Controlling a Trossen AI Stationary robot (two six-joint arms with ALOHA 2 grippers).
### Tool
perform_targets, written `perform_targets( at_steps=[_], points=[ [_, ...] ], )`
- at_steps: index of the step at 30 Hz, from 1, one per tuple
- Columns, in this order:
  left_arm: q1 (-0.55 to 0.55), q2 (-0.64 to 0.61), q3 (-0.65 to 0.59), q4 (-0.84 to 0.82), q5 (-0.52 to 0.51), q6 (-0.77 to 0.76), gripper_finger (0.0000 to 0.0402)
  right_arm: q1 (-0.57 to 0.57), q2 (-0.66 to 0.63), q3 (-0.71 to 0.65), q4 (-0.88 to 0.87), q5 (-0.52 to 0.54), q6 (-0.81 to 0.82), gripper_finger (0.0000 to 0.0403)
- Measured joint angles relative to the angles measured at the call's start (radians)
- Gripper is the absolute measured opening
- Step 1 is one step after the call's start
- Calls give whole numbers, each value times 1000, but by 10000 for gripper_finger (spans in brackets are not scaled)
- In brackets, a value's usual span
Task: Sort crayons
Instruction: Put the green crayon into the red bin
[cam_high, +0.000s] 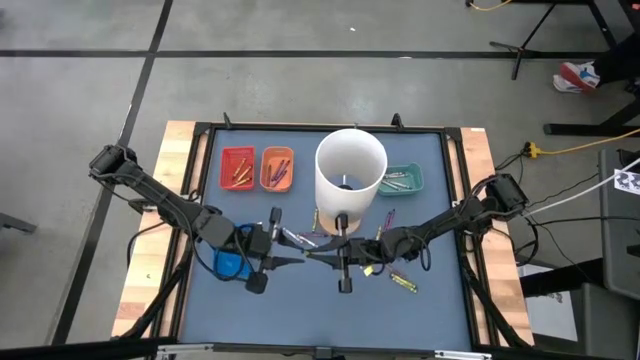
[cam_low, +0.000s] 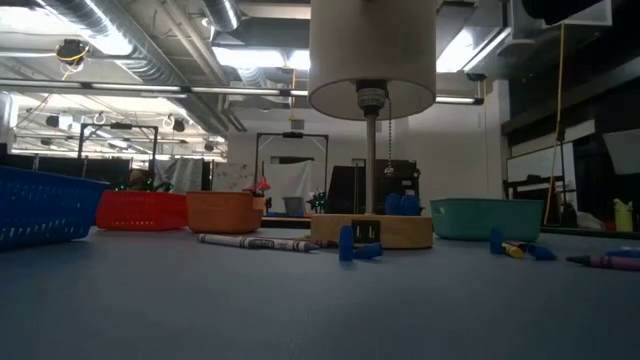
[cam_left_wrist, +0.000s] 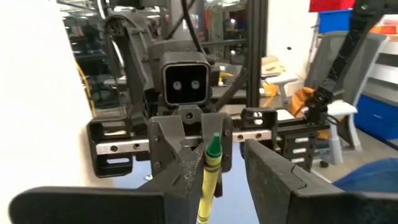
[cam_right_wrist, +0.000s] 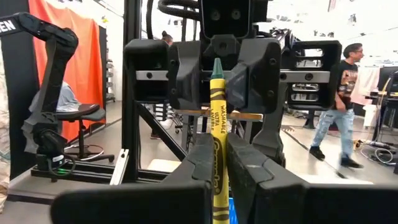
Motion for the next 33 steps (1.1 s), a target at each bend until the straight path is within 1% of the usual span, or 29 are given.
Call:
perform_targets(
  at_steps=[18,21,29,33],
  points=[
    [28,42,0,17,-1,5,96,-1,0,0,9,13,0,25],
    [28,42,0,17,-2,5,82,0,0,0,9,13,0,25],
    [28,42,0,17,-3,6,25,0,0,0,-11,10,1,25],
    [28,42,0,16,-6,7,7,0,0,0,-10,9,1,25]
  ],
)
